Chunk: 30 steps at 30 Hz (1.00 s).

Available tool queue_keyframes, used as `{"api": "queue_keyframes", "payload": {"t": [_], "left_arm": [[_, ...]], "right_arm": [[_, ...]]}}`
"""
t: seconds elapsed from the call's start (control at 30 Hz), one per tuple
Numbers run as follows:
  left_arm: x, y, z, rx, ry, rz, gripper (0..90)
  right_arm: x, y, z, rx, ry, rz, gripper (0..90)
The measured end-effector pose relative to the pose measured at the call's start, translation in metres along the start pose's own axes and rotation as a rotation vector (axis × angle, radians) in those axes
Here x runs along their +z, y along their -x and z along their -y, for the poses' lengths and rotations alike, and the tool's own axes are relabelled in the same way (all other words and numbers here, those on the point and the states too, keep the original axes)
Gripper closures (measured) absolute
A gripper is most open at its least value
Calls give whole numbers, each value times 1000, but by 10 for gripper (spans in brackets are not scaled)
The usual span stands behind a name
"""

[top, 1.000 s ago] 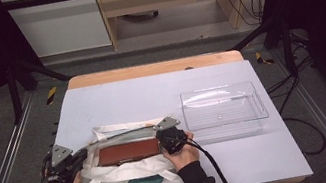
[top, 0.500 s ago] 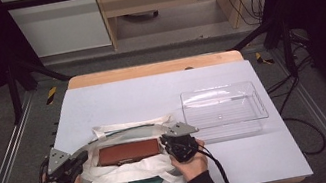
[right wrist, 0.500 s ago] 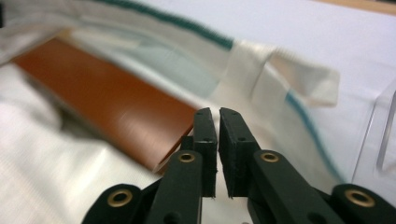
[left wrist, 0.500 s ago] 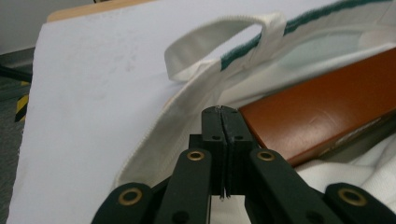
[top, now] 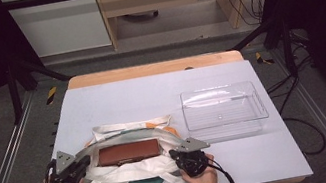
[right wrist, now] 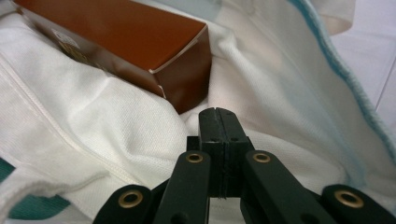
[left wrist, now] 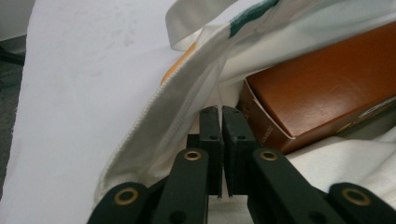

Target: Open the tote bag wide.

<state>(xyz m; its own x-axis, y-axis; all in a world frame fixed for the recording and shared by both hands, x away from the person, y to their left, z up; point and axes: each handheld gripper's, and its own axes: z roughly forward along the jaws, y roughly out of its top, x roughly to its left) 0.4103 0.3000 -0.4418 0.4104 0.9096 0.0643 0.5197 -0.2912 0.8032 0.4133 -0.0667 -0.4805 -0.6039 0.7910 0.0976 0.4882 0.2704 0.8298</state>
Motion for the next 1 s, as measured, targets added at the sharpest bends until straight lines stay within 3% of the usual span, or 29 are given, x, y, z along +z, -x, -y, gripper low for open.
{"api": "queue_keyframes", "payload": {"t": [0.1,0.23,0.37,0.47,0.67,0.77,0.93,1.0], "left_arm": [[-8,0,-4,-2,48,20,822],[-22,1,-9,-20,132,11,734],[-33,-2,-12,-46,201,-20,593],[-37,-7,-13,-75,231,-24,504],[-35,-14,-14,-97,246,-23,331],[-35,-15,-14,-80,250,-32,294],[-37,-20,-15,-97,253,-40,240],[-38,-22,-15,-114,255,-38,226]], "right_arm": [[-7,-2,-12,-20,20,-28,866],[-18,-9,-38,-73,83,-102,734],[-17,-16,-63,-108,98,-146,589],[-7,-17,-75,-123,72,-164,530],[20,-14,-76,-146,-4,-150,426],[28,-16,-73,-189,-29,-145,367],[39,-18,-70,-205,-64,-159,314],[41,-15,-70,-187,-63,-176,312]]}}
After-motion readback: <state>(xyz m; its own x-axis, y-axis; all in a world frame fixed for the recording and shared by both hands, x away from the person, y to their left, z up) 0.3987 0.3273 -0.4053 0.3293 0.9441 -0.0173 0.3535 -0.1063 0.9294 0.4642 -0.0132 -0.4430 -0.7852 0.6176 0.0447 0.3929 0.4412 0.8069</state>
